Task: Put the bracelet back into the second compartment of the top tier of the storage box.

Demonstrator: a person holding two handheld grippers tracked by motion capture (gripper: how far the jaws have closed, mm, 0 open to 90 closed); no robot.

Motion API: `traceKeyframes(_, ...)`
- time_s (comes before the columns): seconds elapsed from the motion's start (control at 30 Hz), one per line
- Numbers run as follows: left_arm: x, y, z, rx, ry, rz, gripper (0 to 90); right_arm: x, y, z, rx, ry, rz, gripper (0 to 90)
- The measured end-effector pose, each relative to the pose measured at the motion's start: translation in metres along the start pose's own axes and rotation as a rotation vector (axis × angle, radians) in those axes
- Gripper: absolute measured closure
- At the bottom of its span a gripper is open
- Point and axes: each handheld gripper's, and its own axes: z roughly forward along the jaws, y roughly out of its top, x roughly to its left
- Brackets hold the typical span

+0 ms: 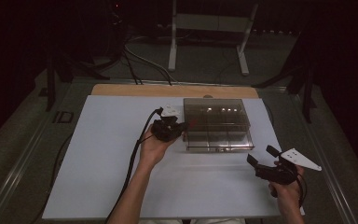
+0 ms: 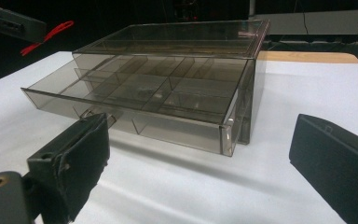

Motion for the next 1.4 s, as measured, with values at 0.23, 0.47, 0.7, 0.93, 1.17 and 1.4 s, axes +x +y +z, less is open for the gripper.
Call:
traceKeyframes(0.23,-0.004,0.004,0.004,0.001,-0.007,0.009,90.0,0.000,0.000,0.000,-0.001,0.000,0.000,5.0)
traceKeyframes(0.47,-0.007,0.007,0.008,-0.003,-0.017,0.015,90.0,0.000,0.000,0.000,0.000,0.001,0.001,5.0)
traceKeyframes(0.7,-0.011,0.010,0.012,-0.001,-0.025,0.022,90.0,0.000,0.000,0.000,0.000,0.001,0.000,5.0)
traceKeyframes(0.93,-0.012,0.011,0.016,-0.002,-0.032,0.023,90.0,-0.001,-0.001,0.000,0.000,0.000,0.000,5.0)
traceKeyframes(1.17,-0.015,0.012,0.021,0.002,-0.037,0.032,90.0,-0.001,-0.001,0.000,-0.001,0.000,0.000,5.0)
traceKeyframes(1.4,-0.018,0.013,0.026,-0.004,-0.048,0.033,90.0,-0.001,-0.001,0.000,0.000,0.001,0.000,5.0)
